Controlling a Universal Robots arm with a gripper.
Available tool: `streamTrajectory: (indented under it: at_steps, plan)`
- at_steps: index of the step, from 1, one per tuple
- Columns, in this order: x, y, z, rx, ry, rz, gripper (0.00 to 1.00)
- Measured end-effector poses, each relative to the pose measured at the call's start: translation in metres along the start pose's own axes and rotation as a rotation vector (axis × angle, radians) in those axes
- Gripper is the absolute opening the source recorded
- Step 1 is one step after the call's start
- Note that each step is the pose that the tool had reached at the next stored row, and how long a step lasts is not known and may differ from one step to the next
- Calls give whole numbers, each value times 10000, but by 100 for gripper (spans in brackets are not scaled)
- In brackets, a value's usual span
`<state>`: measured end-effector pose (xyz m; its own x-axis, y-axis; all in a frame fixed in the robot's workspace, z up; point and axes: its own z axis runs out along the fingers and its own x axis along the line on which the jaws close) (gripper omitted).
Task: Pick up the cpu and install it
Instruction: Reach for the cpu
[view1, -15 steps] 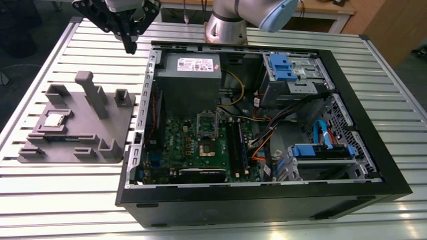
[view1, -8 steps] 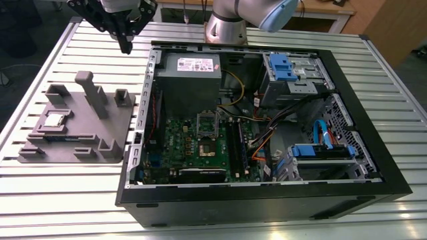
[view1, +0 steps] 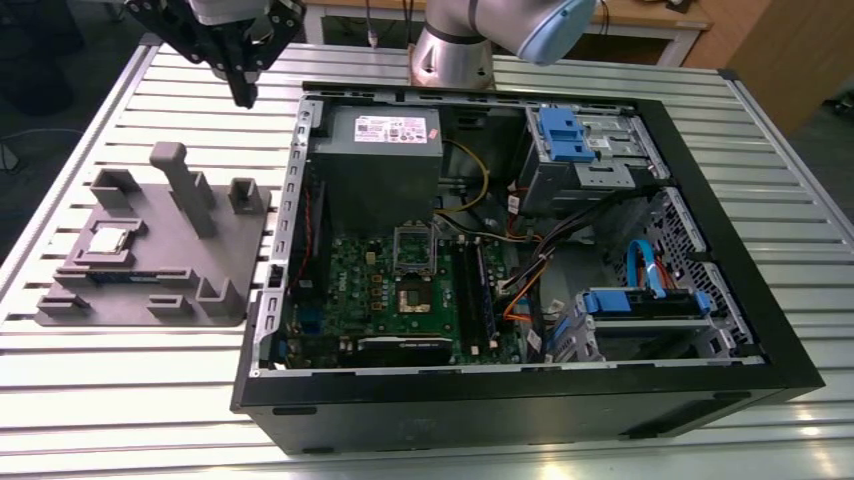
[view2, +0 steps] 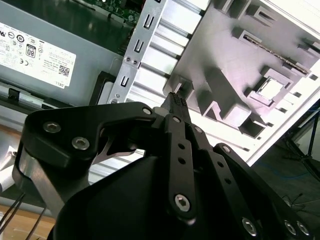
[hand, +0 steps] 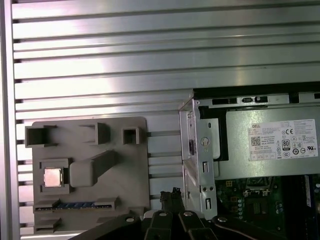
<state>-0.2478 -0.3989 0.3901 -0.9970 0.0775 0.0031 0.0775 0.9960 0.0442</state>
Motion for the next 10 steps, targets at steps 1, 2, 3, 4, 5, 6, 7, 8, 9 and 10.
streamTrajectory:
  at_steps: [1,2,3,4,5,6,7,8,9,10]
  plan:
    - [10,-1,0,1,1,0,10]
    - [20,-1,0,0,1,0,10]
    - [29,-2,0,0,1,0,10]
    - [39,-3,1,0,0,0,10]
    - [47,-4,0,1,1,0,10]
    - [54,-4,1,0,1,0,10]
    - [60,-5,1,1,1,0,10]
    - [65,-5,1,1,2,0,10]
    - [70,-5,1,0,2,0,10]
    - [75,-6,1,1,3,0,10]
